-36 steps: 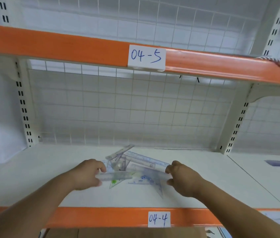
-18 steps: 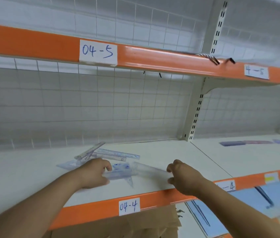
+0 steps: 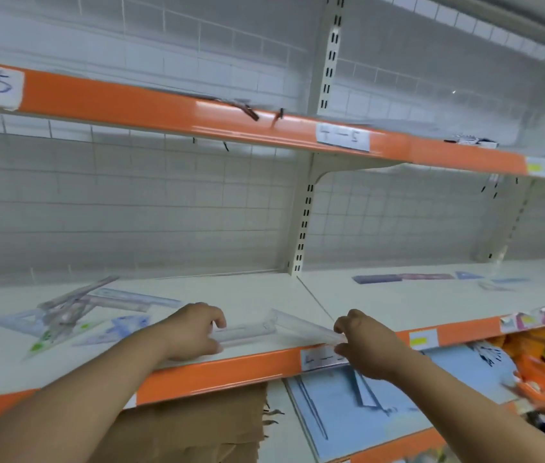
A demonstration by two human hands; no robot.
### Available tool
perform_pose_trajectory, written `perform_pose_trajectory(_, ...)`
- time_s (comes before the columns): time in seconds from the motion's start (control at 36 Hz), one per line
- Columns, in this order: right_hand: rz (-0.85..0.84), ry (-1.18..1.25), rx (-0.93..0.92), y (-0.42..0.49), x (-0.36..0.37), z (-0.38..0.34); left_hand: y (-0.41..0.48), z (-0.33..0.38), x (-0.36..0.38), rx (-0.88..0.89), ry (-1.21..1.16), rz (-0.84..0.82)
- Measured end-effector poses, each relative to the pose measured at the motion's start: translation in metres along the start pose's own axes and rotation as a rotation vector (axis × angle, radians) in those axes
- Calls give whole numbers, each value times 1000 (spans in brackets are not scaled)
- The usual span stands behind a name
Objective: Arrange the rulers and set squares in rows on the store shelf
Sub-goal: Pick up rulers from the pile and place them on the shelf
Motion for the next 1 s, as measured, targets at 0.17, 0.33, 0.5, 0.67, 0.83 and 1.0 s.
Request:
perform_pose_trajectory(0.17, 3, -19, 4, -22, 8, 82, 21, 68, 35, -18, -3, 12)
perform_pose_trajectory(0.33, -6, -19, 6, -44, 18, 150, 35, 131, 68, -11, -6, 8)
perform_pose_trajectory(0.5, -1, -2, 28, -54, 27, 199, 55, 177, 89, 18, 10, -22)
perform_pose_trajectory(0.67, -5, 22, 53, -54, 39, 239, 85, 211, 103, 36, 14, -47)
perform_pose_trajectory(0.83, -10, 30, 60, -36, 46, 276, 120, 234, 118, 40, 4, -72)
perform_pose_trajectory(1.0, -17, 23, 79, -9, 54, 314, 174, 256, 128, 75, -3, -51)
Point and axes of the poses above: each hand's wrist, its own y-axis towards the middle knuckle, its own x-axis out of the palm, z = x × y, the point moved 7 cm from there along y, towards the middle knuckle, and after that the axes turned 9 degrees about -y, right-handed, at the moved point
